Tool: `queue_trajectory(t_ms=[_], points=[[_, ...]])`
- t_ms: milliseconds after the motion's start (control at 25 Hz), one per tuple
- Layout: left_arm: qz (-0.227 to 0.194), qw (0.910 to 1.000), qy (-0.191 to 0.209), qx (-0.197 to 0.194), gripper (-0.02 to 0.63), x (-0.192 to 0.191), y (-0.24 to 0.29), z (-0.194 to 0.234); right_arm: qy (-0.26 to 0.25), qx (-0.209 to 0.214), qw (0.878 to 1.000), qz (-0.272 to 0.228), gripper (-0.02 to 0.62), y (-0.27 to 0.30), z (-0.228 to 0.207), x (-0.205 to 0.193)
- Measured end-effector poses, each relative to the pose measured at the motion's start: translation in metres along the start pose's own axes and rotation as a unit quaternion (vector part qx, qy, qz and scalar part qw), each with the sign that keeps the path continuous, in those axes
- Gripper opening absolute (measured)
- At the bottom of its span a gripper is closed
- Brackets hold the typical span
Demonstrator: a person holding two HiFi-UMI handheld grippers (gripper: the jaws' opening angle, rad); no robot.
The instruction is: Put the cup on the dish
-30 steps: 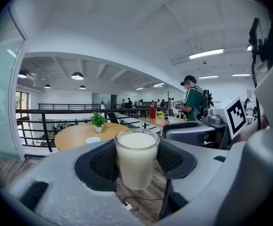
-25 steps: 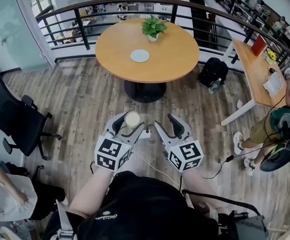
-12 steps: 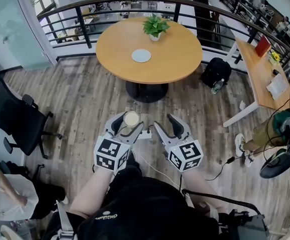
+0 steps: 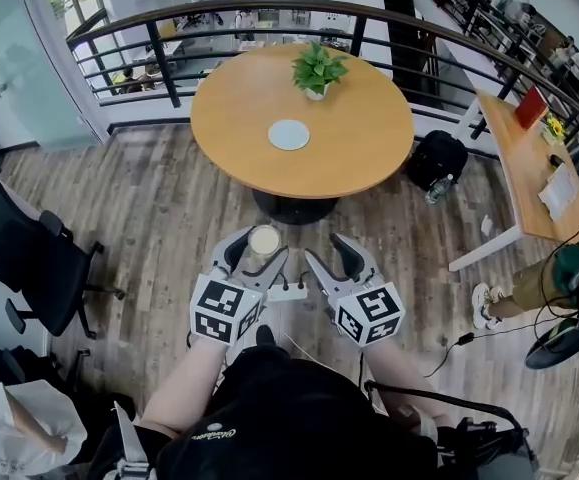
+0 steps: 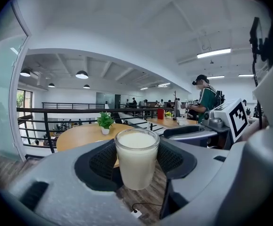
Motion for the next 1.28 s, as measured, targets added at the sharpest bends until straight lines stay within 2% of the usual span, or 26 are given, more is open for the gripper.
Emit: queue_trajectory(t_ms=[320,560,840,1120,1280], points=[[0.003,0.9998,-0.009,-0.017,0.265,0.006,0.031,0.079,-0.006,-0.004,1.000,0.007,0.227,0.089,-0.004,-0.001],[0.001,0.9994,-0.010,-0.034,0.265,0.005,0.049,0.117,-0.006,-0.020,1.000,0.012,0.227,0.125,-0.010,-0.007],[0.004,0.9991,-0.020,-0.038,0.265,-0.002,0.065,0.133,0.001,-0.033,0.999,0.019,0.227,0.139,-0.024,-0.016],[0.009,0.9994,-0.021,-0.027,0.265,-0.006,0.092,0.139,0.003,-0.015,1.000,0.014,0.227,0.161,-0.050,-0.017],[0.012,0.9996,-0.021,-0.014,0.265,-0.009,0.123,0.139,0.005,-0.002,1.000,0.013,0.227,0.174,-0.079,-0.016]])
Point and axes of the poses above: the fingertips, and each gripper's own axes: y forward along the fingers, z to its left, x out of its top, the point moved 6 cm from there along -y, backward along the fingers, and after that the axes turned 15 degrees about -z, right-handed, at the moved point
